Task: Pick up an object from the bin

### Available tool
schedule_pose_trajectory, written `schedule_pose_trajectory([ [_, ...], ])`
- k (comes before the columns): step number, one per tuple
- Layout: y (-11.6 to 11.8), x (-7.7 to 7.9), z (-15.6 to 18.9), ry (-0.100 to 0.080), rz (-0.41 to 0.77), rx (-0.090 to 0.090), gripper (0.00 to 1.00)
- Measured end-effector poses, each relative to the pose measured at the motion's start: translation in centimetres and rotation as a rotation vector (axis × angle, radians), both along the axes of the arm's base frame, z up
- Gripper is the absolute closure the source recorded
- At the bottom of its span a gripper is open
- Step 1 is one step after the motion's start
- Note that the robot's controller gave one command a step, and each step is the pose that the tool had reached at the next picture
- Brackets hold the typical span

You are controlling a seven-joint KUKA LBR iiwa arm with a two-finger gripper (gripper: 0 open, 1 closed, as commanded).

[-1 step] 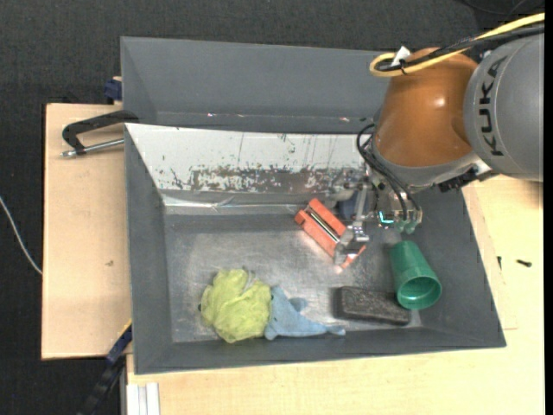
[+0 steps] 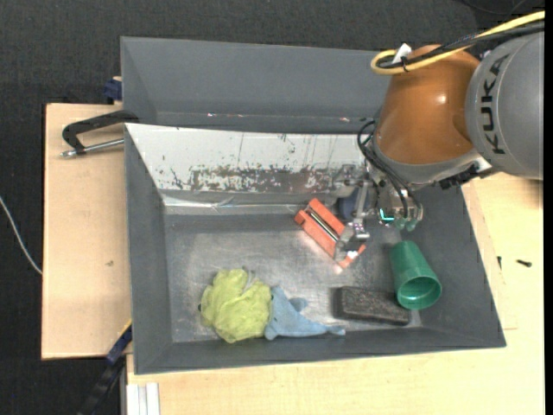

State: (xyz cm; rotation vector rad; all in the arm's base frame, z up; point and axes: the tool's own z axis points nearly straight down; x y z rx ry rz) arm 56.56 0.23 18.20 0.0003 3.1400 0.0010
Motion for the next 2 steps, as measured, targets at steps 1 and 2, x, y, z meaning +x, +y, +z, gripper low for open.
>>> schedule_pose_trajectory([
  [1,-3.39,-1.05,-9.46,-0.027,-0.155,0.007,1.0],
  [2,-3.26,-1.78,-10.2,-0.003,-0.152,0.007,0.0],
])
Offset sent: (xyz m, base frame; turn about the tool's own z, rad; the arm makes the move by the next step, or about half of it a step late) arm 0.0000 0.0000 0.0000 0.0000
